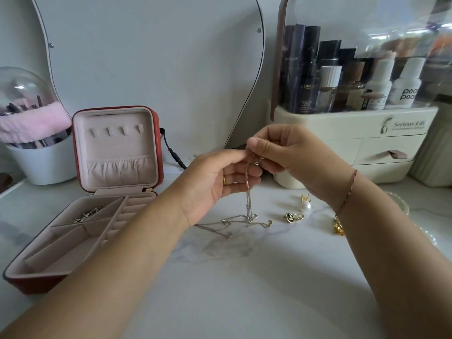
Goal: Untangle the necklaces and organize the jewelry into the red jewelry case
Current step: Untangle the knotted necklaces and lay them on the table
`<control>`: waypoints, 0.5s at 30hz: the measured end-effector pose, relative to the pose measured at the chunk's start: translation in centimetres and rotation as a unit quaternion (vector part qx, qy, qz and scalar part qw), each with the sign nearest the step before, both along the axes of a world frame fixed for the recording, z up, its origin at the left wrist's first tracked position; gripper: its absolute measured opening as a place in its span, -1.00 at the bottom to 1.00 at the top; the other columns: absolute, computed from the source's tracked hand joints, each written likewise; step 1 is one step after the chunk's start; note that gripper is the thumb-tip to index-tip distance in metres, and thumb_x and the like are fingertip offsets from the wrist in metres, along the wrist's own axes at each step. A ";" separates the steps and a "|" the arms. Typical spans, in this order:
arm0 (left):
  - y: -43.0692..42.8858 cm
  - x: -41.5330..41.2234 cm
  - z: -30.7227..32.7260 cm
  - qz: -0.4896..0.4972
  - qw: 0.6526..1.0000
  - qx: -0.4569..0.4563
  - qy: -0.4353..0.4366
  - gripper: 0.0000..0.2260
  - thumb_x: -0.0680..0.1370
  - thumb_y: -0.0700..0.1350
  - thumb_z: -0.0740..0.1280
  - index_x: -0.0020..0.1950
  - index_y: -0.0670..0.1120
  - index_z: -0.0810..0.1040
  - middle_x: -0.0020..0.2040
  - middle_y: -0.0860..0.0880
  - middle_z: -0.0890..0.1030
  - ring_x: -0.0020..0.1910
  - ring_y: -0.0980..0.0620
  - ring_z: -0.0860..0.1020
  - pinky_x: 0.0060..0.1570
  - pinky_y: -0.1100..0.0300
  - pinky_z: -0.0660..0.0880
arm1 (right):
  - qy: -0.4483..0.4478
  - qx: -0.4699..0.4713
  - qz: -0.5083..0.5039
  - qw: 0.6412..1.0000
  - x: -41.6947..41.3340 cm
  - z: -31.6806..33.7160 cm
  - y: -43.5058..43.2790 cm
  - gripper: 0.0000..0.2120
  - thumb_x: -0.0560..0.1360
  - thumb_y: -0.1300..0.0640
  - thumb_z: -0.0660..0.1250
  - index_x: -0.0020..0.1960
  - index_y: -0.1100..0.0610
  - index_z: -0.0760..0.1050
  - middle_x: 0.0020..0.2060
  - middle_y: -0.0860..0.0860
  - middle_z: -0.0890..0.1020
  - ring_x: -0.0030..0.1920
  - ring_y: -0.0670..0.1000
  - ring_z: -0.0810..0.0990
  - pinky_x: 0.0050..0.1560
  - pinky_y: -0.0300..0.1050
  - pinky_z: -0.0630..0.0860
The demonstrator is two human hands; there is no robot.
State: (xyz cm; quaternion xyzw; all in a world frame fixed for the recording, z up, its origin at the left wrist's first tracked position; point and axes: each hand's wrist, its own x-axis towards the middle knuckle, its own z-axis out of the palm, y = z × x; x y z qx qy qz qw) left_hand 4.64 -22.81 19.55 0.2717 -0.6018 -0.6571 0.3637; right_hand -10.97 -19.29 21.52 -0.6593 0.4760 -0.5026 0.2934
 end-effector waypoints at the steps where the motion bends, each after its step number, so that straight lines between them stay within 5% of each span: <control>1: 0.0 0.0 0.0 0.003 1.000 -0.002 0.003 -0.83 0.56 -0.12 0.23 -0.09 -0.14 0.60 -0.27 -0.07 0.64 -0.25 0.01 0.62 -0.07 0.14 0.56 | -0.004 0.005 0.001 1.000 0.0 0.0 0.0 -0.77 0.53 0.13 0.31 -0.11 0.32 0.51 -0.46 0.12 0.43 -0.45 -0.01 0.29 -0.46 -0.30 0.27; 6: -0.2 0.1 -0.5 0.018 1.000 -0.016 0.007 -0.82 0.37 -0.11 0.38 -0.09 -0.16 0.59 -0.33 -0.05 0.62 -0.38 0.06 0.55 -0.29 0.25 0.54 | -0.011 0.018 0.002 1.000 -0.2 -0.1 -0.1 -0.84 0.53 0.14 0.31 -0.16 0.22 0.51 -0.48 0.07 0.48 -0.42 0.02 0.34 -0.44 -0.30 0.30; 11: -0.7 0.1 -0.8 0.033 0.999 -0.021 0.006 -0.84 0.50 -0.13 0.32 0.00 -0.18 0.60 -0.10 -0.09 0.67 -0.12 0.05 0.64 -0.03 0.21 0.56 | -0.012 0.026 0.006 1.000 -0.5 -0.2 -0.2 -0.92 0.49 0.21 0.35 -0.13 0.23 0.54 -0.30 0.18 0.61 -0.27 0.07 0.52 -0.34 -0.31 0.44; 15: -0.7 -0.1 -0.6 0.046 0.998 0.004 0.041 -0.80 0.61 -0.12 0.20 -0.17 -0.10 0.53 -0.05 -0.07 0.64 -0.04 0.02 0.61 0.05 0.13 0.51 | 0.019 0.036 -0.006 0.999 -0.9 -0.3 -0.3 -0.94 0.44 0.20 0.40 -0.13 0.19 0.58 -0.26 0.13 0.61 -0.23 0.01 0.51 -0.17 -0.23 0.47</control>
